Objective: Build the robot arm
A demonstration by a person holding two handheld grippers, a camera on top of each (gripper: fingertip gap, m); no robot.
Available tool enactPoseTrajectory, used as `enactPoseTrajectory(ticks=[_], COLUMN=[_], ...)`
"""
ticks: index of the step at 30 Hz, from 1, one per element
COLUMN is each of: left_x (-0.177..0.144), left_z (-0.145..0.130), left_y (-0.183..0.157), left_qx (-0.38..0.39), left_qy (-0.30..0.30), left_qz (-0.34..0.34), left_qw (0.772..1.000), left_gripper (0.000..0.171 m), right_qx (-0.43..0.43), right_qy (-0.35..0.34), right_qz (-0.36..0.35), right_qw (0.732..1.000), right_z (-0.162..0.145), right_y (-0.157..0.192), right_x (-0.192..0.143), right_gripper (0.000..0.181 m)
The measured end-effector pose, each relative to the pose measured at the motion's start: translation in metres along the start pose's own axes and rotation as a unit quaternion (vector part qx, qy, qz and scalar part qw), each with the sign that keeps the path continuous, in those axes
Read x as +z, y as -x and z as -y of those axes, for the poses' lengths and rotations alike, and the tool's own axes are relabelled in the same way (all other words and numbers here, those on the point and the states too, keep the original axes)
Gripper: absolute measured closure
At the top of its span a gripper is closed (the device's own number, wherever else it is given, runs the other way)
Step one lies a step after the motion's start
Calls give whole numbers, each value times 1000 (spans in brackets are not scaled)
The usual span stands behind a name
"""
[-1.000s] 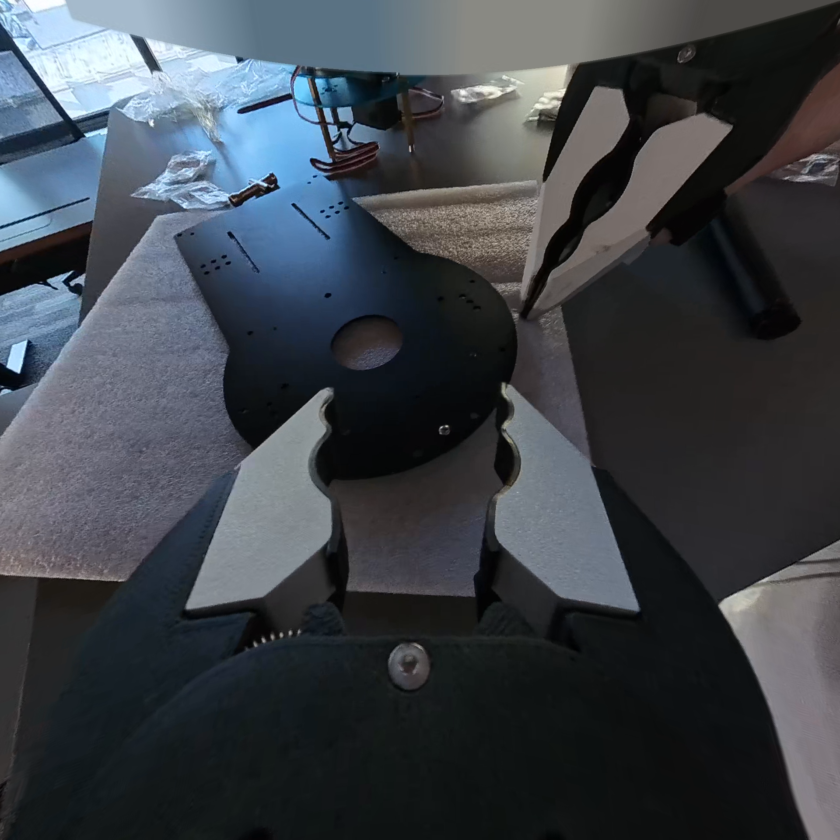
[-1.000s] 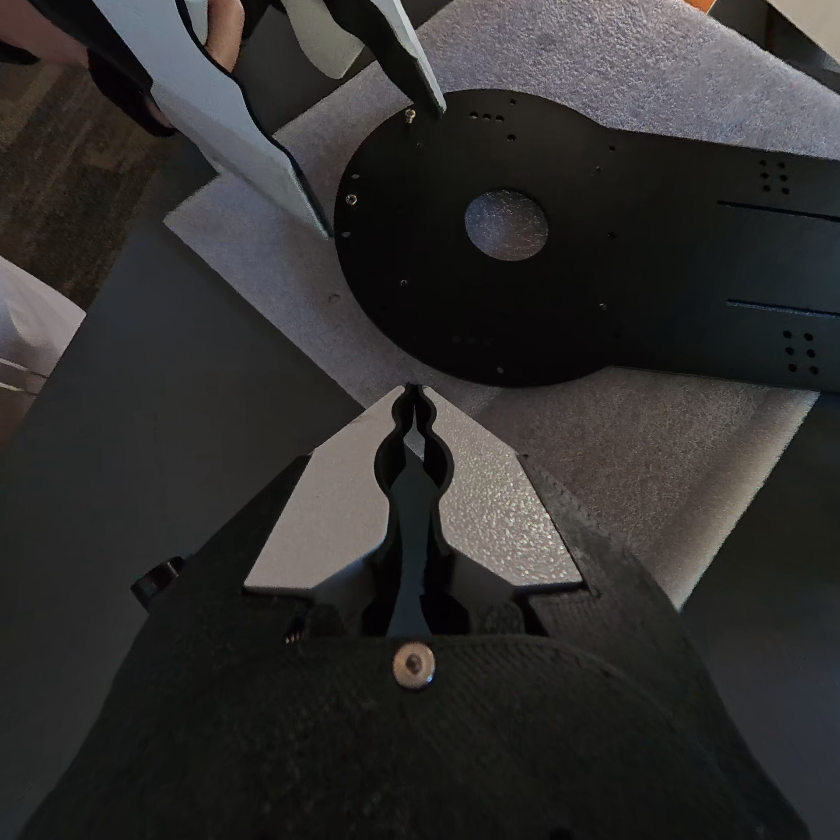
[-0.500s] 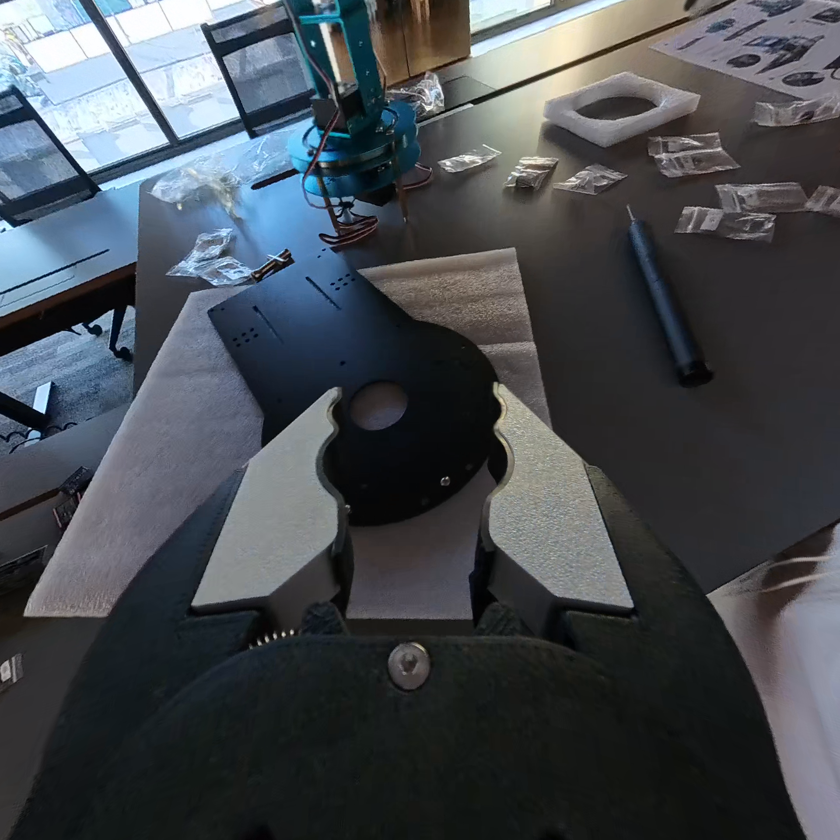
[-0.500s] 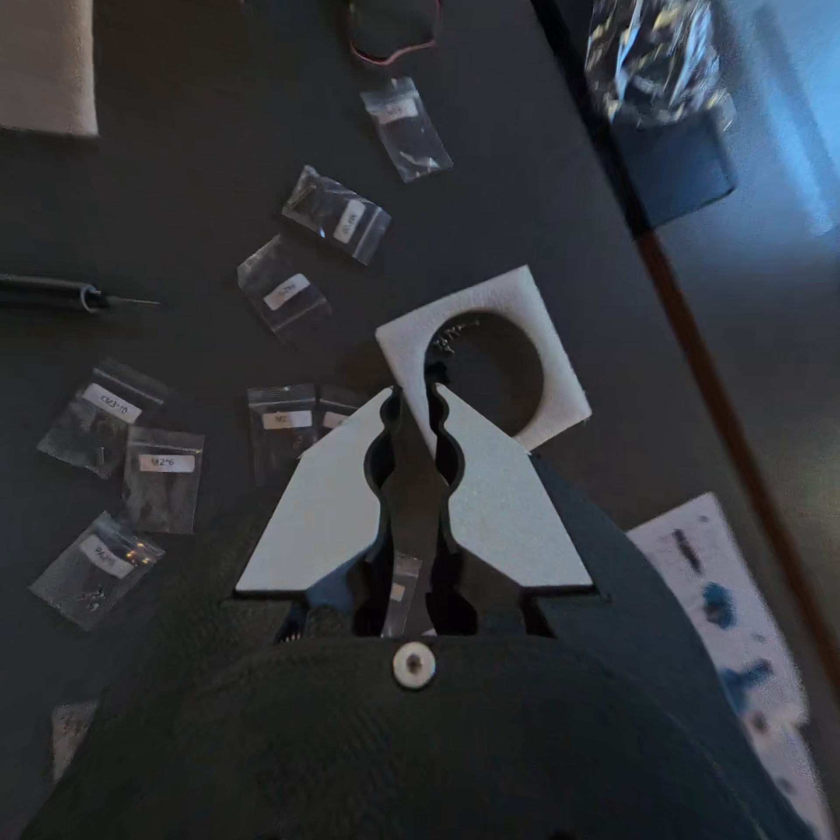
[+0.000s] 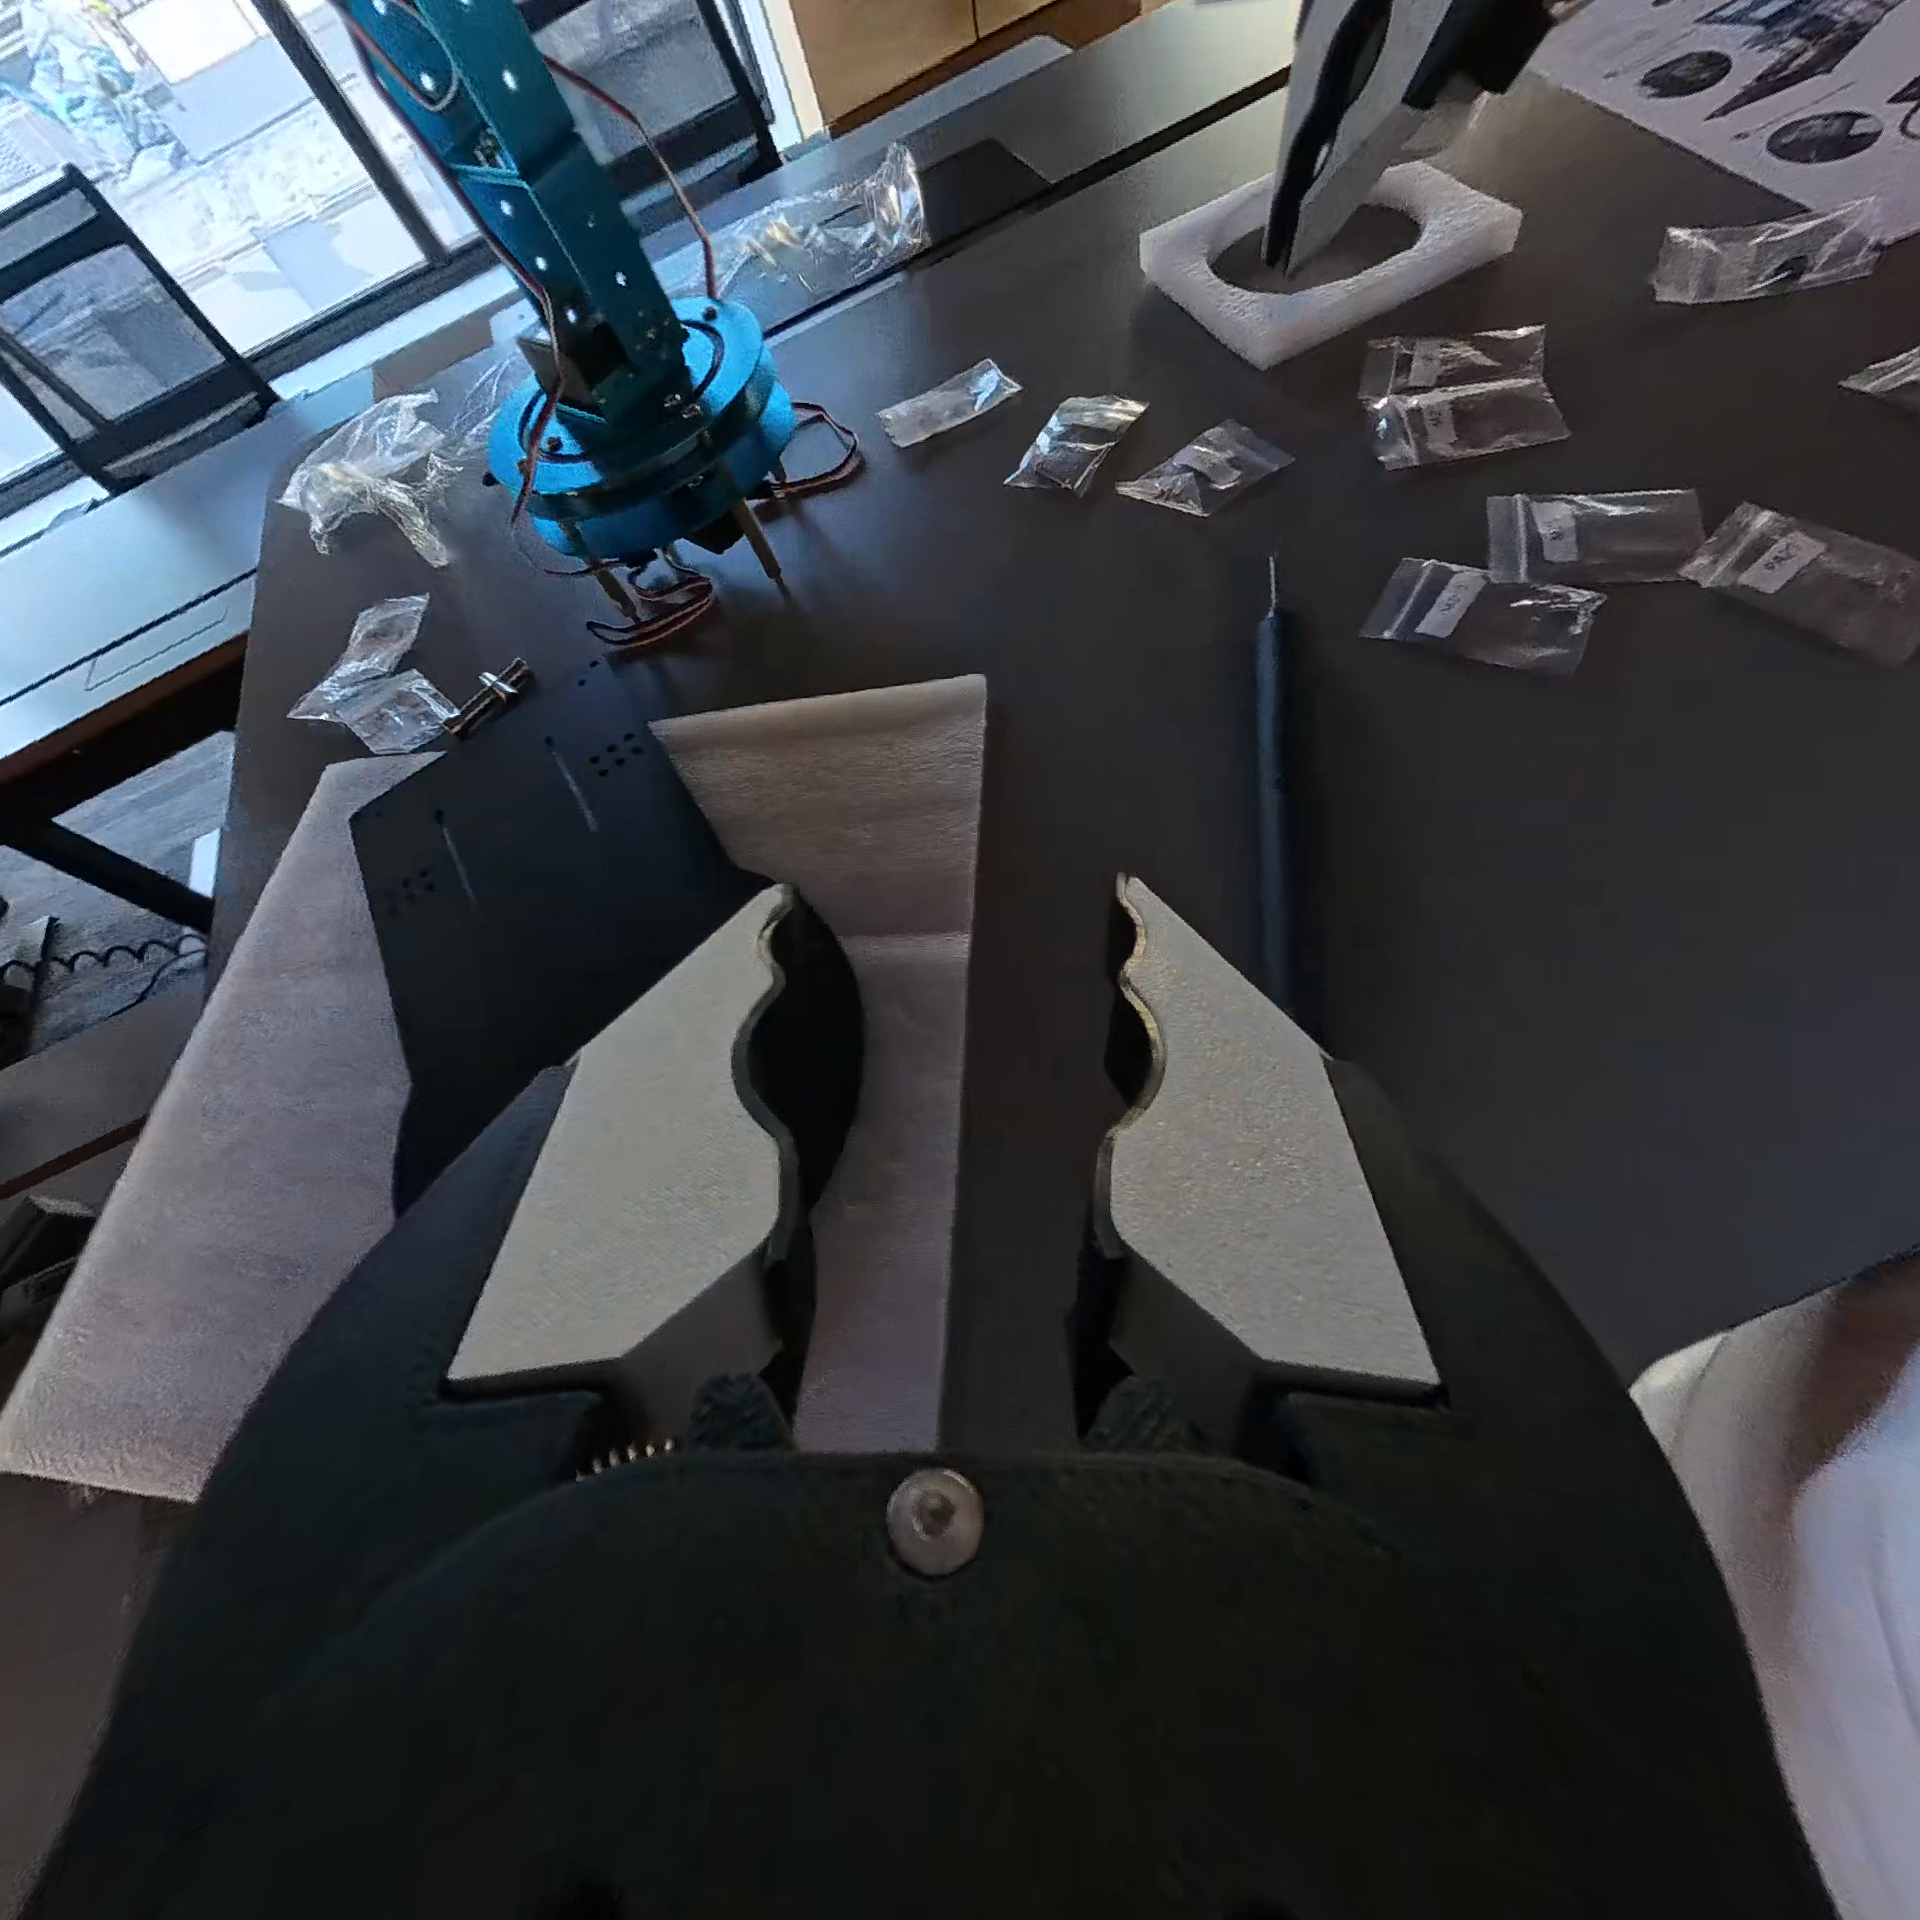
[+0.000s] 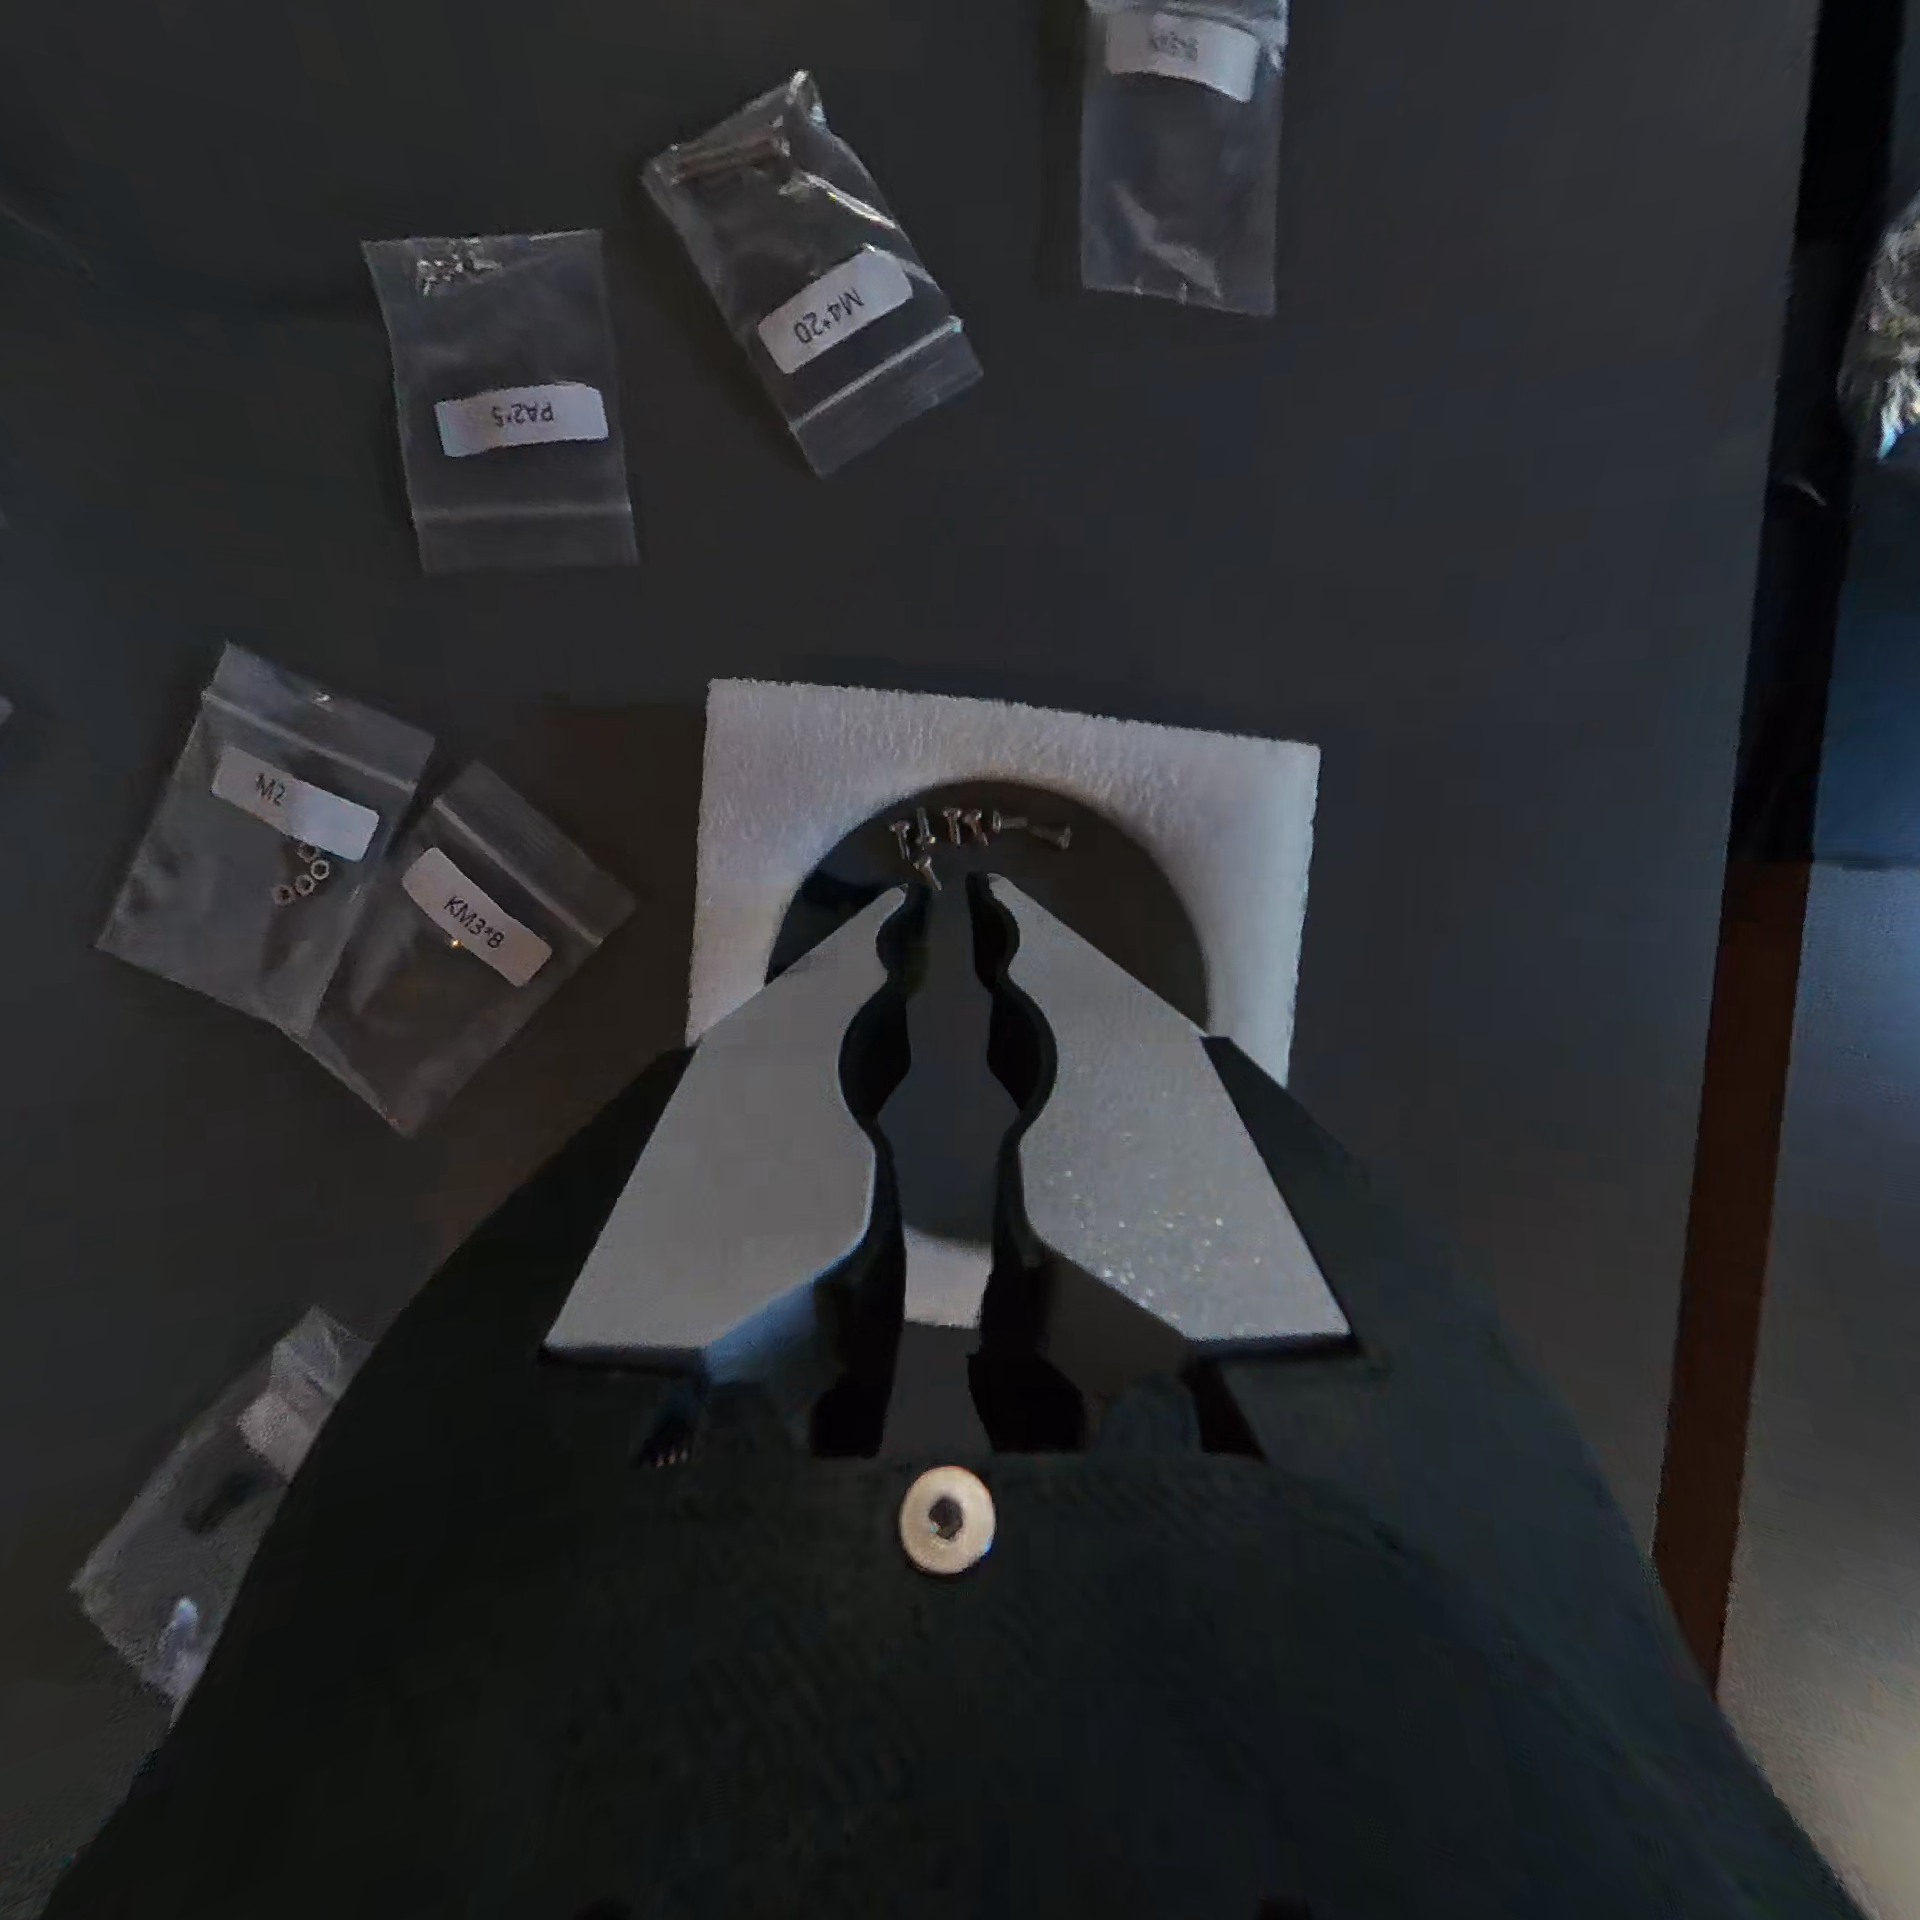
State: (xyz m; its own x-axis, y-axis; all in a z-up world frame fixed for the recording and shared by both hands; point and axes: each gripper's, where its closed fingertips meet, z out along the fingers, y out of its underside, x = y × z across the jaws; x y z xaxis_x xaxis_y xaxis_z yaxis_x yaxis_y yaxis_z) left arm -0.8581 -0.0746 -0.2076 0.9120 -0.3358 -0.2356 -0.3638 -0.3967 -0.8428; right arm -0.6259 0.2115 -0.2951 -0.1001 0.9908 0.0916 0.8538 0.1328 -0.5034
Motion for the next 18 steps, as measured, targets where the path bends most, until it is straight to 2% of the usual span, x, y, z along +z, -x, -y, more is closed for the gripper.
enactPoseTrajectory(ticks=[8,13,15,18], left_x=[-8,-11,-10,-2], left_z=[-1,0,3,18], left_y=[-33,-42,-47,-60], left_qx=[-19,-37,-58,-125], left_qy=[18,20,8,-46], left_qz=[45,61,53,-8], left_qw=[999,997,997,991], left_gripper=[115,118,122,135], right_qx=[-38,-33,-17,54], right_qy=[11,4,-47,-198], right_qz=[66,55,44,61], right_qw=[997,998,998,977], right_z=[0,-5,6,58], right_y=[4,4,9,33], right_x=[11,7,-3,-39], right_gripper=[174,180,180,180])
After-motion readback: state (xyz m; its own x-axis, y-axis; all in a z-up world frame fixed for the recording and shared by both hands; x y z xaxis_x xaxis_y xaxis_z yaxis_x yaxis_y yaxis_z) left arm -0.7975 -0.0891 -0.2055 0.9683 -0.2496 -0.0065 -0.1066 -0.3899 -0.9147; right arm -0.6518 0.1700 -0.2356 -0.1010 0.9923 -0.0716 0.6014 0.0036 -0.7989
